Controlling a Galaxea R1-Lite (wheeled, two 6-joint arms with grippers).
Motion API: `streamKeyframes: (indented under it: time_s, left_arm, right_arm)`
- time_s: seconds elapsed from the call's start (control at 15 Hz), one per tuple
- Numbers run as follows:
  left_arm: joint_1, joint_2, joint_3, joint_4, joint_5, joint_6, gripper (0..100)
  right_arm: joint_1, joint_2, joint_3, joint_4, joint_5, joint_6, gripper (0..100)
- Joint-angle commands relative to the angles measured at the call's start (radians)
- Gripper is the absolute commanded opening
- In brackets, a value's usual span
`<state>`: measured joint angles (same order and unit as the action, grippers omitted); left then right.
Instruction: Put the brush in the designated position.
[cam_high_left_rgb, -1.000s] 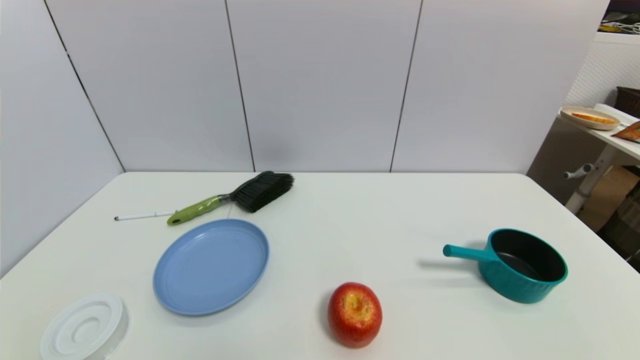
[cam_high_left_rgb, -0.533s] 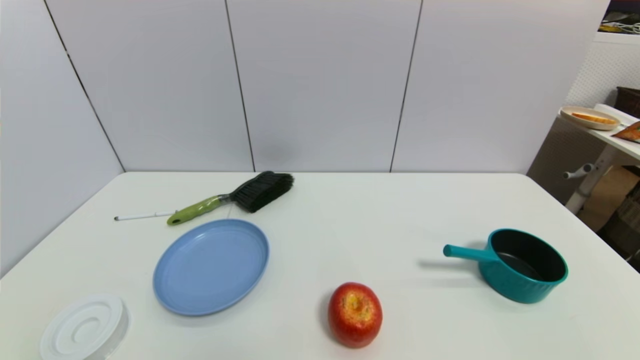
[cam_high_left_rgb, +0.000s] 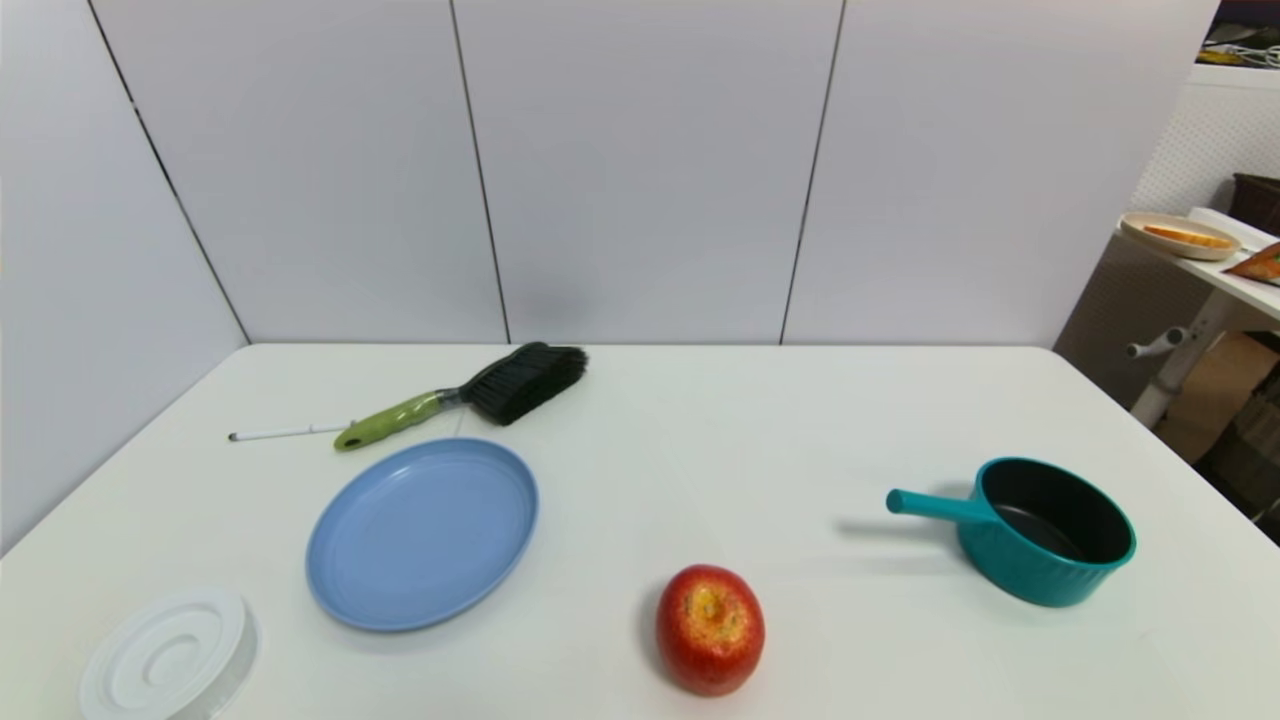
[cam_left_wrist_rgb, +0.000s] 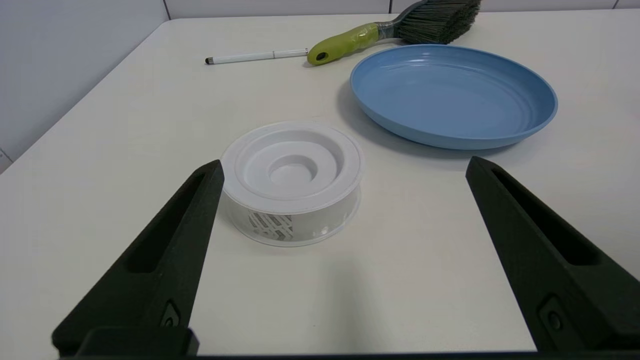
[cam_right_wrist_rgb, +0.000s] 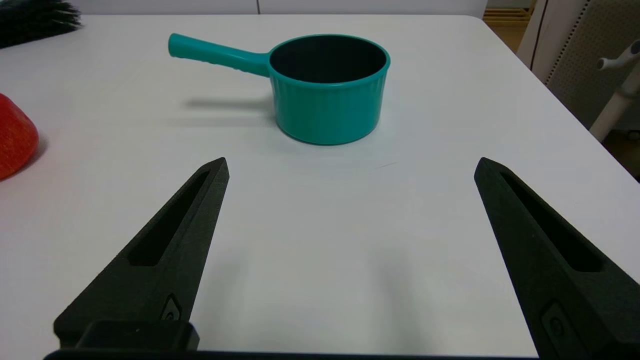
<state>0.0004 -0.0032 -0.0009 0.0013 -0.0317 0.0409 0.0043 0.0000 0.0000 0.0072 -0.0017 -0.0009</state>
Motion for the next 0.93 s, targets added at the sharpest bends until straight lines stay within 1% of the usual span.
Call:
streamKeyframes:
  time_s: [0.07, 0.47, 0.93]
  left_arm:
    - [0.001, 0.003, 0.001, 0.0, -0.001, 0.001, 100]
    - [0.0, 0.003, 0.001, 0.0, -0.001, 0.001, 100]
    - [0.0, 0.003, -0.001, 0.0, -0.001, 0.001, 100]
  right_arm:
    - [0.0, 0.002, 0.002, 0.0, 0.0, -0.001, 100]
    - [0.0, 0.002, 0.002, 0.0, -0.001, 0.01, 100]
    - [0.0, 0.002, 0.002, 0.0, -0.001, 0.004, 100]
